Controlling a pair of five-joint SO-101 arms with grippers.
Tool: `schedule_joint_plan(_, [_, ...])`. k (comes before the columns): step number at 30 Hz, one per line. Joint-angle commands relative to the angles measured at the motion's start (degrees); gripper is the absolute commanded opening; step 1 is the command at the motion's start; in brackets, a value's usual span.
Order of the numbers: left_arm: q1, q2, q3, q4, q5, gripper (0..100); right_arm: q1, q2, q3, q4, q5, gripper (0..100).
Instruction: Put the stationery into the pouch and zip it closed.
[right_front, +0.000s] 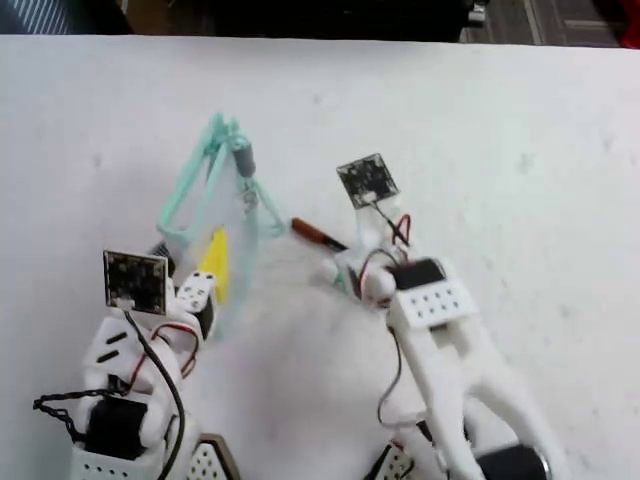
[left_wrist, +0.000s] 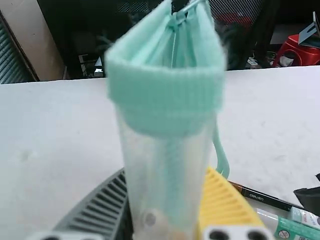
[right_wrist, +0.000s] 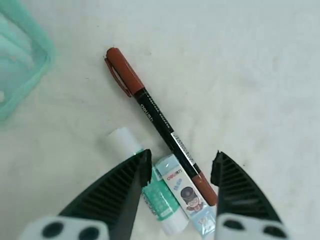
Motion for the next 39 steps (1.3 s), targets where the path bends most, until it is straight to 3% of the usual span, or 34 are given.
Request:
schedule_joint_plan(1, [-0.4, -0.31, -0.53, -1.67, 0.53, 15, -0.66, 4.26, -5.1, 0.31, 4.75, 19.0])
schedule_joint_plan(12, [-0.4, -0.31, -0.7, -1.67, 0.79, 15, -4.0, 5.49, -5.45, -1.63, 10.46, 19.0])
schedule_joint_plan(22, [-0.4, -0.31, -0.79, -1.58, 0.7, 15, -4.09, 6.11, -5.36, -6.29, 10.81, 19.0])
schedule_joint_plan(39, [0.04, -0.31, -0.53, -1.67, 0.53, 15, -3.65, 29.76, -20.31, -3.74, 10.9, 19.0])
